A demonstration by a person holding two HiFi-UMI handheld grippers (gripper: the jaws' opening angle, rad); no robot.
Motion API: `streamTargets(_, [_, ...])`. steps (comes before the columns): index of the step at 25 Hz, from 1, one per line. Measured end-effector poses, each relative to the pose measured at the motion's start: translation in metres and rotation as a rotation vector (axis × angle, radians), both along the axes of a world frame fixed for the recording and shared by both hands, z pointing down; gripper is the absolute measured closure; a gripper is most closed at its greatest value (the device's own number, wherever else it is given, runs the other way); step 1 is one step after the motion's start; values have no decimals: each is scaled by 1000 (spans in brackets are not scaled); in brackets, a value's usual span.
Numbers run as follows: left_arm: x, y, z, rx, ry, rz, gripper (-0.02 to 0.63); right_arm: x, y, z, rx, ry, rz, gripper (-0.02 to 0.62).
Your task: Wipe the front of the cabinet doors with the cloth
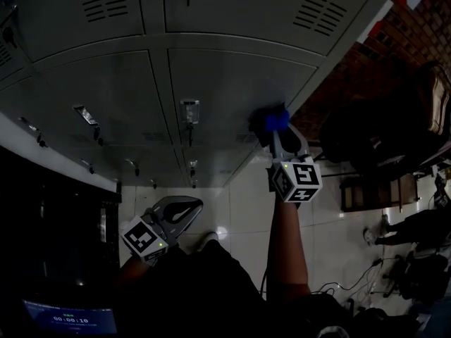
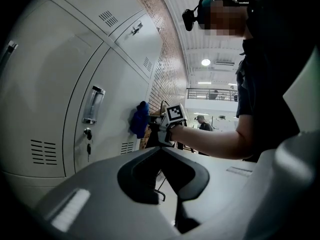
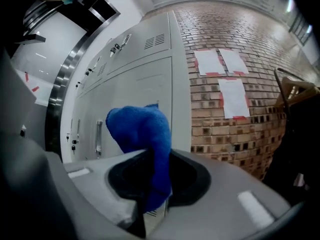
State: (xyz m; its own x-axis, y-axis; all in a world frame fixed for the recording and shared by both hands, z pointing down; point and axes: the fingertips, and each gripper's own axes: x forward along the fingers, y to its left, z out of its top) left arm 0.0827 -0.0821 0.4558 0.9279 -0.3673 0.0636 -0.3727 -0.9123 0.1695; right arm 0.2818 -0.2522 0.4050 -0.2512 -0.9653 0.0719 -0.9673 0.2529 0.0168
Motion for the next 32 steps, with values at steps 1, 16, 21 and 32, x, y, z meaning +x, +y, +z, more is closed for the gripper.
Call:
streamTargets(1, [3,1,0,-6,-4,0,601,7,1,1,0,-8,12,526])
streamTargets(16, [-54,11,1,-5,-6,11,603,-24,31,13,-21,-26,86,526])
streamTargets(21, [-94,16,-2,-14,15,0,601,-98,35,24,-54,-14,6,526])
streamTargets(32, [-159,15,-1,-22,4,-106,601,-204,18,54,-127,4,-140,526])
